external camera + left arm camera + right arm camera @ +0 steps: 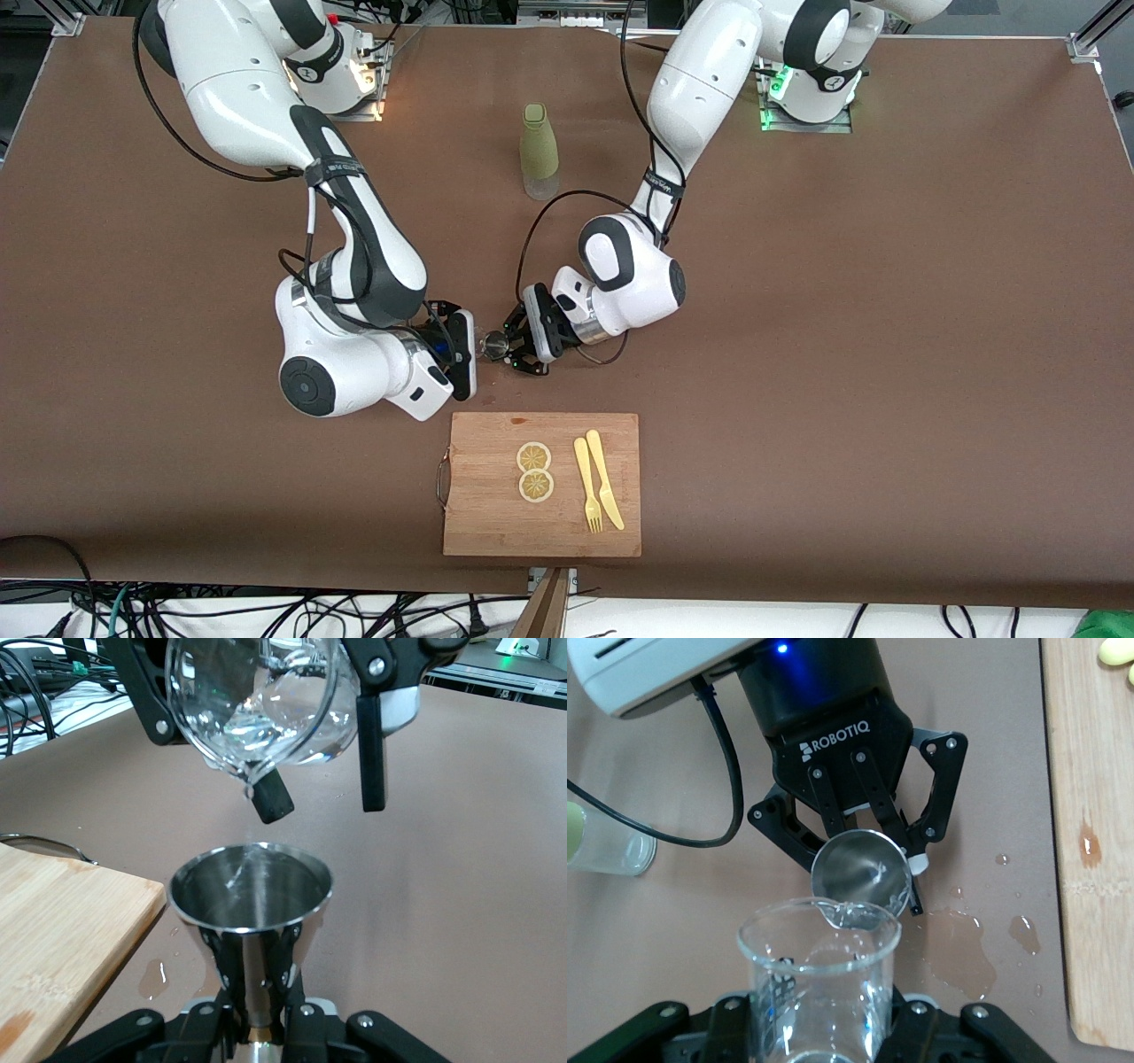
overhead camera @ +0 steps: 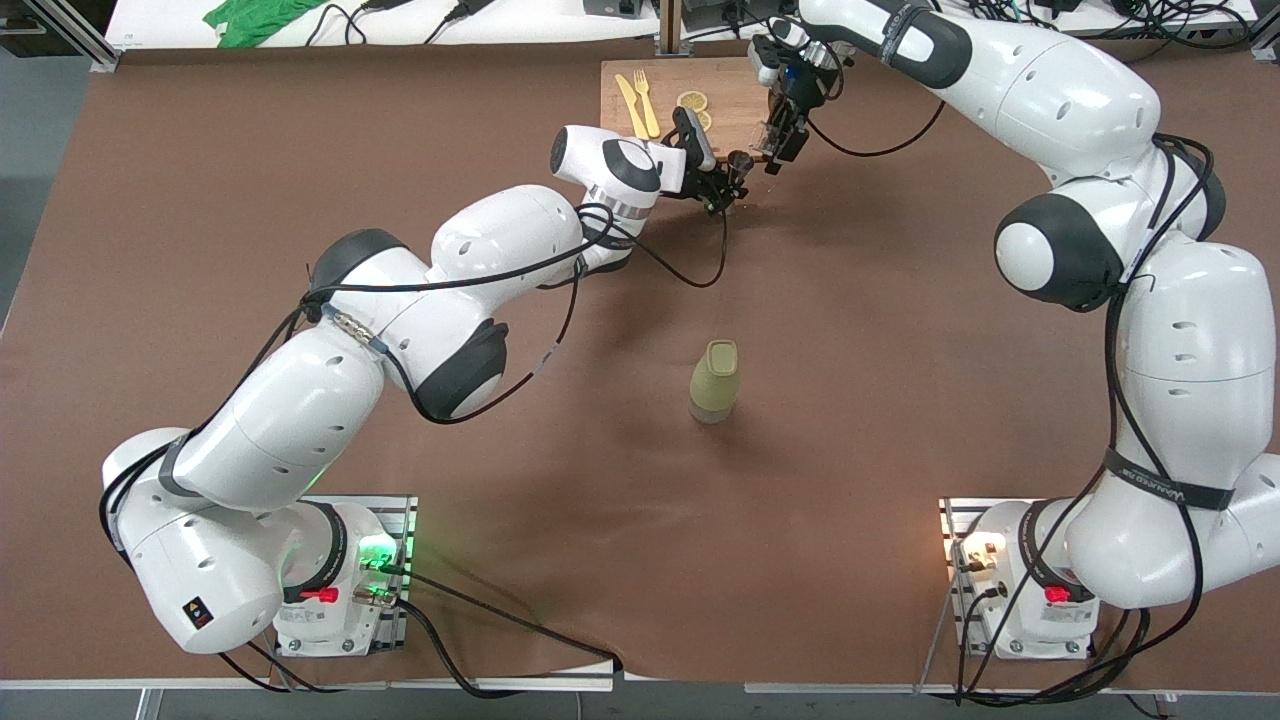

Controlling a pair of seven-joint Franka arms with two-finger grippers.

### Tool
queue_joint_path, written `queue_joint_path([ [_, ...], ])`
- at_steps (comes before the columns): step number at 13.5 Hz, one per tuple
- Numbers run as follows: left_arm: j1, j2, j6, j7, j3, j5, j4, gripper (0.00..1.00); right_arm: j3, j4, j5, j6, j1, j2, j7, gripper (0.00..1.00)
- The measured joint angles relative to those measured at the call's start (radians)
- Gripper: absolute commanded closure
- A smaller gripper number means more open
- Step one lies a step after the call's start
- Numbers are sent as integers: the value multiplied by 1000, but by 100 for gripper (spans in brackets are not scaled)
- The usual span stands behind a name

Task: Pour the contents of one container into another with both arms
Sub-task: 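Turn the jigger upright and draw both grippers apart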

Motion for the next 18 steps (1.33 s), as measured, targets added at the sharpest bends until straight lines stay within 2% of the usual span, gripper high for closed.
queue_joint_path([
  [4,0,2,0,0,1,0,0,100,1,1,13,0,-3,0,-38,57],
  [12,20,1,-31,14,15,0,7,100,0,1,157,-2,-96,0,-208,58],
  [15,98,-22,-139,73,17,0,12,100,-1,0,202,-7,-138,1,-276,58],
  [18,216,-69,-343,185,9,5,-33,100,-1,-11,249,-15,-182,4,-368,58],
])
